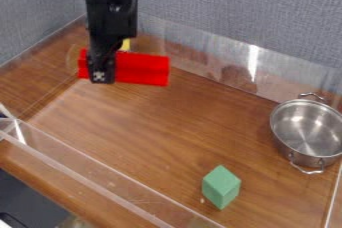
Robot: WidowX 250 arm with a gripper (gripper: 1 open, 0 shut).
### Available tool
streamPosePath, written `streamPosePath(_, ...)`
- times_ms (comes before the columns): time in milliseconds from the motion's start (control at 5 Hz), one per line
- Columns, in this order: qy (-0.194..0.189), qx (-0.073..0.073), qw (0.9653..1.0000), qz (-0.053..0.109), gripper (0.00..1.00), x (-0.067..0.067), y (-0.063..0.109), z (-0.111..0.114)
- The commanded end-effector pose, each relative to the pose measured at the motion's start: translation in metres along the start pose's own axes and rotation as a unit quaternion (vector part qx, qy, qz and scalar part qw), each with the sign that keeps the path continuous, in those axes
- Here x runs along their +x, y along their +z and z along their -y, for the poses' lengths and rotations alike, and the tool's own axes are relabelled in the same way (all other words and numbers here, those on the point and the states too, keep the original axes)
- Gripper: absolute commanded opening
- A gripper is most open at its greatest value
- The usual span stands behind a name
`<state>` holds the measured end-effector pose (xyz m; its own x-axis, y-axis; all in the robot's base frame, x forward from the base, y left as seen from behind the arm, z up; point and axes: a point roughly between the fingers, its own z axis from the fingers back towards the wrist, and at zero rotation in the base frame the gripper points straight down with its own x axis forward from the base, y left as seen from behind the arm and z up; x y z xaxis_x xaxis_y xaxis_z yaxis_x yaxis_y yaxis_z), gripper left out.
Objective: Put red object to the left side of the table
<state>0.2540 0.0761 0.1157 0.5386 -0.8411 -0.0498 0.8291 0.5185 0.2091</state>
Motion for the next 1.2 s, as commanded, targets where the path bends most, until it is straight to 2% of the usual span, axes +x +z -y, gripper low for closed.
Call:
streamPosePath(0, -0.006, 0.013, 0.9999, 0.002, 0.0, -0.001, -0.005, 0.001)
streamPosePath(600, -0.021, -0.008, 0.9997, -0.01, 0.0, 0.001, -0.044, -0.012)
streamPosePath(1000, -0.032, -0.012, 0.9993, -0.014, 0.0, 0.005, -0.059, -0.024)
